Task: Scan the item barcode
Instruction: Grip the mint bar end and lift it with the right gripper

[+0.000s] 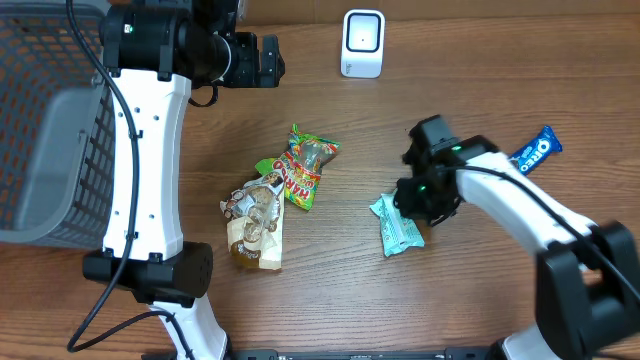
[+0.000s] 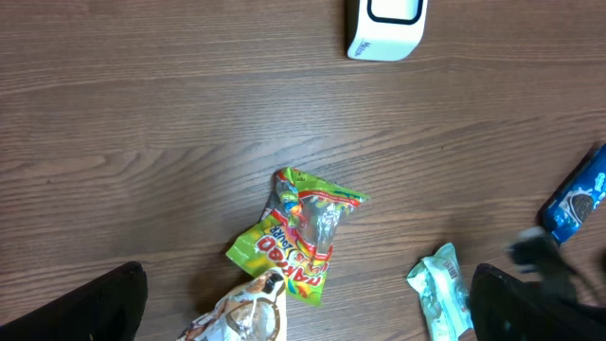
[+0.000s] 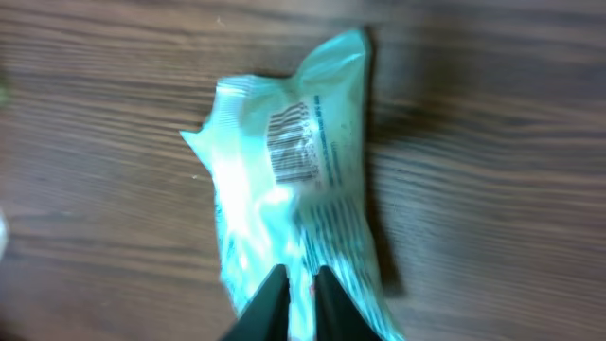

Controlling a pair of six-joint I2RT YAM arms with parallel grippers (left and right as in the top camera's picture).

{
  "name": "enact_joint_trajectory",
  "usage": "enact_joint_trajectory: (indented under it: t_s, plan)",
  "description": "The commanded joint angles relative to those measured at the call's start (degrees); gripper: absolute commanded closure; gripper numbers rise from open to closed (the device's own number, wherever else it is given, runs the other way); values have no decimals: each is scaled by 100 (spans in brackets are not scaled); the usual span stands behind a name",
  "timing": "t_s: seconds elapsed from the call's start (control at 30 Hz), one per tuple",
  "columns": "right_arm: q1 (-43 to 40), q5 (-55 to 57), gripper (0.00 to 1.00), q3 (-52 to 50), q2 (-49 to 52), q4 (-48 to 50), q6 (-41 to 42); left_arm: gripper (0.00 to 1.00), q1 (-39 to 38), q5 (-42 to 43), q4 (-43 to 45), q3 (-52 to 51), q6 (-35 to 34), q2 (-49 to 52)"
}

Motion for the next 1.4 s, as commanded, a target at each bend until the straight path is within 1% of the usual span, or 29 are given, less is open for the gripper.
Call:
enact_joint_trajectory:
  t_s: [0.0,0.03,0.07,0.13,0.17,0.23,0.27,0.43,0.53,0.67,0.8,0.9,1.03,1.2,1.37]
  plan:
    - [-428,74,81,369,-828,-142,-101,0,9,-33,9,46,44,-48]
    - [-590,-20,72,369,-992,-251,-229,0,9,-33,9,46,44,-50]
    - [-730,-131,66,369,-1091,-376,-365,0,9,-33,9,46,44,-48]
    - [-1029,-391,58,365,-1182,-713,-765,0,9,-33,9,46,44,-50]
    - [-1126,-505,51,354,-1180,-837,-935,0,9,-33,9,46,44,-48]
    - [-1259,-820,42,203,-1156,-846,-1279,0,9,-33,9,46,44,-50]
    - [-1283,-953,40,107,-1154,-785,-1381,0,9,-33,9,46,44,-48]
    - [-1290,-1410,37,-699,-1121,2,-1543,0,9,-33,9,46,44,-50]
    - [-1290,-1419,37,-1128,-1095,472,-1545,0,9,-33,9,46,44,-50]
    - [-1279,-1456,38,-1751,-1088,1338,-1593,0,11,-33,9,46,44,-50]
    - [-1261,-1921,38,-2260,-1088,2055,-1803,0,9,-33,9,46,44,-50]
    - [-1261,-2170,38,-2444,-1071,2302,-1792,0,9,-33,9,46,44,-50]
    - [-1261,-2175,38,-2490,-920,2448,-1644,0,9,-33,9,46,44,-48]
    - [-1220,-2184,45,-2490,-575,2691,-1165,0,9,-33,9,46,44,-50]
    - [-1163,-2203,47,-2490,-247,2887,-866,0,9,-33,9,46,44,-50]
